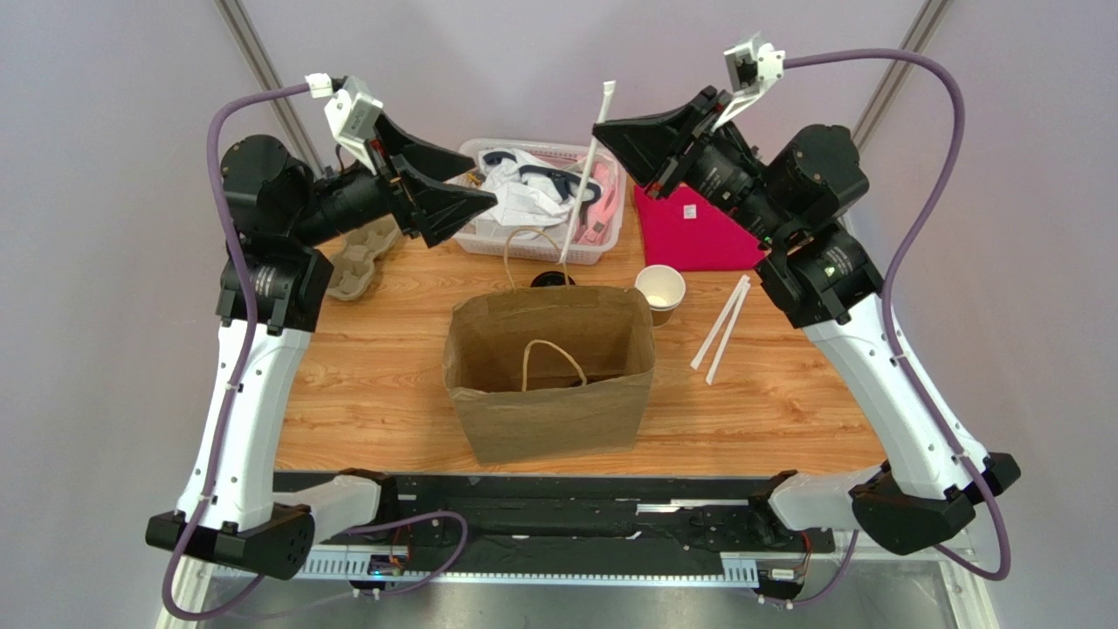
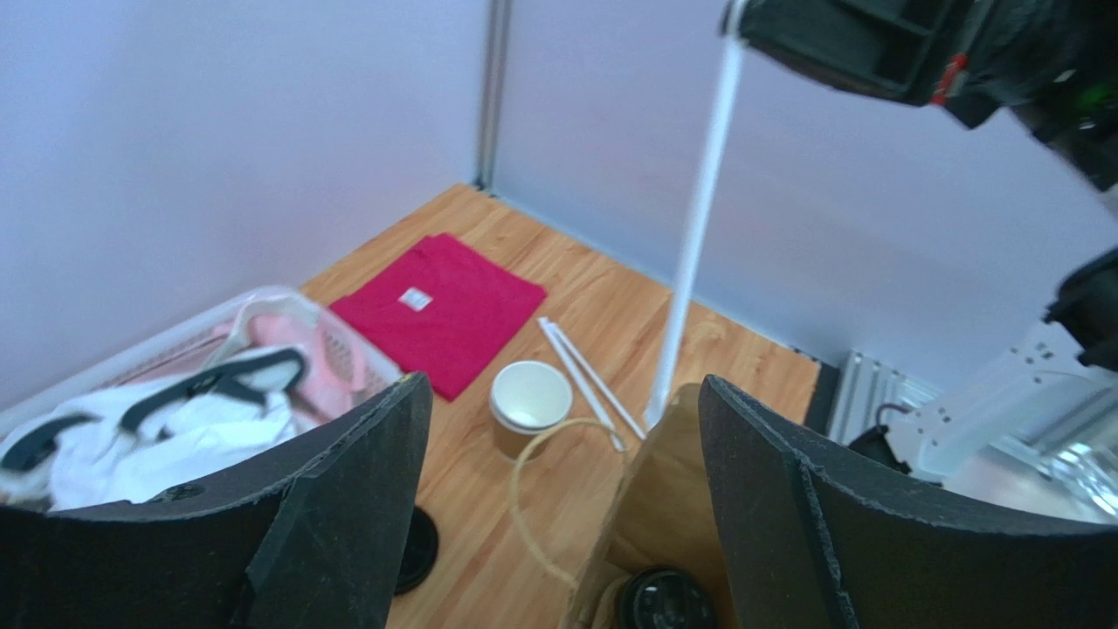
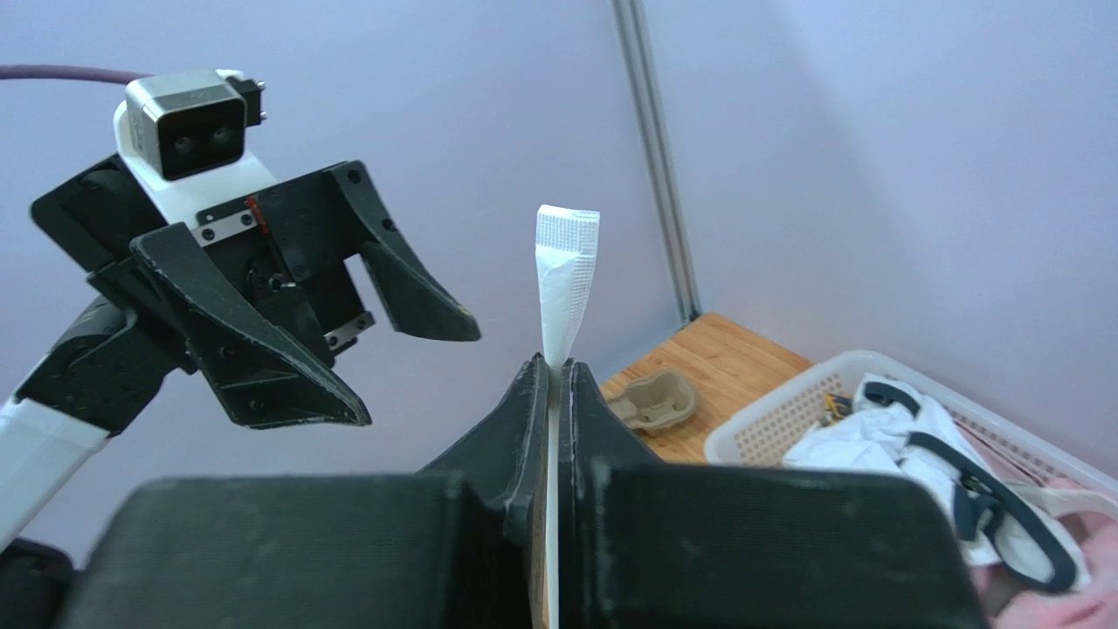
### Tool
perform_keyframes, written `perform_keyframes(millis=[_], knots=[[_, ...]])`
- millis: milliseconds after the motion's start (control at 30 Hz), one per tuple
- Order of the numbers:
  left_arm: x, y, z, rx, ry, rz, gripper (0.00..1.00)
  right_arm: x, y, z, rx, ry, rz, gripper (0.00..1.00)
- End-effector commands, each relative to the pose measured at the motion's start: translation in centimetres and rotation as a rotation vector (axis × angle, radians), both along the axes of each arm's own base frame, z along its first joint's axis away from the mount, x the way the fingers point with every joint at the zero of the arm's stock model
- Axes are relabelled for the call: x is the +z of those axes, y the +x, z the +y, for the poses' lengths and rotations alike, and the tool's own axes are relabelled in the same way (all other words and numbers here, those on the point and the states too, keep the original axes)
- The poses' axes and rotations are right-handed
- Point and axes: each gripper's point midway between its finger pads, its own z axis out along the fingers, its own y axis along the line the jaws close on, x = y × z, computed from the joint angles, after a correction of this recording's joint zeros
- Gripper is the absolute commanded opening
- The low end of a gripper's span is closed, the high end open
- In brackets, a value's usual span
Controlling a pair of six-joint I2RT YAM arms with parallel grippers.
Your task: Pack the takeout coffee
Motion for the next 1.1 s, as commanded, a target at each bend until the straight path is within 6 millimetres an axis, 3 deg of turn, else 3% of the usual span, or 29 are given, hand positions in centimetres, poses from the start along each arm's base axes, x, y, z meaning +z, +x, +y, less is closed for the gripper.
perform_keyframes(millis=[0,300,633,833,900,933,967,1000,1033,1067], knots=[[3.2,-2.1,-2.0,-0.113,-0.030,-0.115,0.78,2.9,-2.4,0.9,0.054,0.073,-0.100,0.00],[2.4,-5.1,-5.3,-0.282,-0.011,-0.090,0.74,1.9,-5.0,2.9,0.112,0.034,-0.109,0.00],[1.1,-4.3,-6.6,-0.296,-0.015,-0.012,0.68,1.8,-7.1,3.9,0.174,0.026,-0.114,0.00],[0.8,-4.9,-7.7,-0.340,-0.016,0.003,0.65,1.4,-7.4,4.1,0.185,0.025,-0.103,0.00],[0.7,-4.9,-7.8,-0.350,-0.013,0.013,0.51,1.3,-7.4,4.1,0.187,0.025,-0.102,0.00],[0.5,-4.9,-7.9,-0.354,-0.010,0.020,0.36,1.2,-7.5,4.0,0.184,0.022,-0.104,0.00],[0.3,-5.0,-7.9,-0.356,-0.003,0.027,0.29,1.2,-7.5,3.9,0.181,0.021,-0.105,0.00],[0.0,-5.1,-7.9,-0.366,0.004,0.031,0.21,0.8,-7.2,3.8,0.163,0.006,-0.099,0.09],[-0.2,-5.4,-7.8,-0.373,0.010,0.032,0.05,0.9,-7.3,3.5,0.153,0.004,-0.104,0.18],[-0.7,-5.6,-7.7,-0.381,0.020,0.047,0.00,0.9,-7.1,3.3,0.138,0.001,-0.105,0.28]])
